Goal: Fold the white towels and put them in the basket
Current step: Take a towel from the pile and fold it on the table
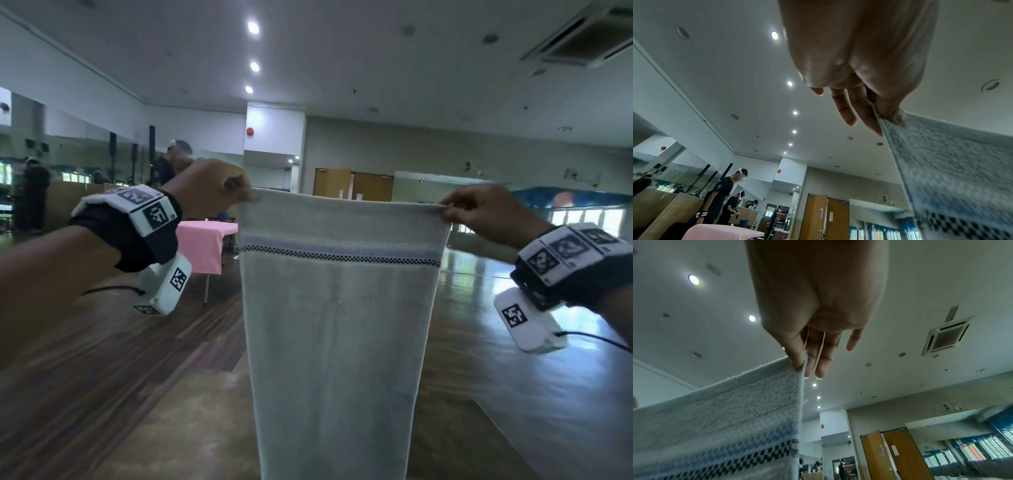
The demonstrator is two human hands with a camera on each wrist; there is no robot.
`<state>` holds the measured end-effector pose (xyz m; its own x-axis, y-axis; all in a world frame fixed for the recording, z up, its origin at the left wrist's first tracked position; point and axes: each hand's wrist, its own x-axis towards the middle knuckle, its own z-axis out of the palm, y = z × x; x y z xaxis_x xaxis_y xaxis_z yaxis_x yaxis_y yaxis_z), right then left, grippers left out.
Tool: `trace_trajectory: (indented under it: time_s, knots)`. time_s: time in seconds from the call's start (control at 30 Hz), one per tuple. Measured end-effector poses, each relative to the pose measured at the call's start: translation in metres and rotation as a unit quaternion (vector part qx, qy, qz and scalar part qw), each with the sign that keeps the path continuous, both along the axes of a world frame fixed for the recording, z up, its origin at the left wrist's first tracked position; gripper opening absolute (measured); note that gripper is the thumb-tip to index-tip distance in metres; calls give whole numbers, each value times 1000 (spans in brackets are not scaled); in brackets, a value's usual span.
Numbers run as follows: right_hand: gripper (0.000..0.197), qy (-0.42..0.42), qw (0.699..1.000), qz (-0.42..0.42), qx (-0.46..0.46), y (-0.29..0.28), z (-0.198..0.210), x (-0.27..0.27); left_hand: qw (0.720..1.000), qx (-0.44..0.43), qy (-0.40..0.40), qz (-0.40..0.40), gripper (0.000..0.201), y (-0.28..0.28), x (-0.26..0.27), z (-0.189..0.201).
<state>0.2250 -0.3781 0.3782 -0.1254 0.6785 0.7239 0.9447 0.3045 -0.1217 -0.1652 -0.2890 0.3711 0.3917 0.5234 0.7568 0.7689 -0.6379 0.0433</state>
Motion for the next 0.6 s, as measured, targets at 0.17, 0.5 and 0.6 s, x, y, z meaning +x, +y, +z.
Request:
trace_trajectory:
  time_s: [0.17, 0.5, 0.6]
  knots:
    - [16, 63, 998, 7, 13, -27, 32, -1, 1000, 10, 13, 2, 25, -22, -5, 31]
    - [19, 71, 995, 14, 67, -29, 90, -5, 998, 37, -1, 52, 27, -28, -5, 95]
    - [18, 84, 994, 14, 68, -4, 91, -1, 998, 37, -15, 57, 26, -7, 0, 97]
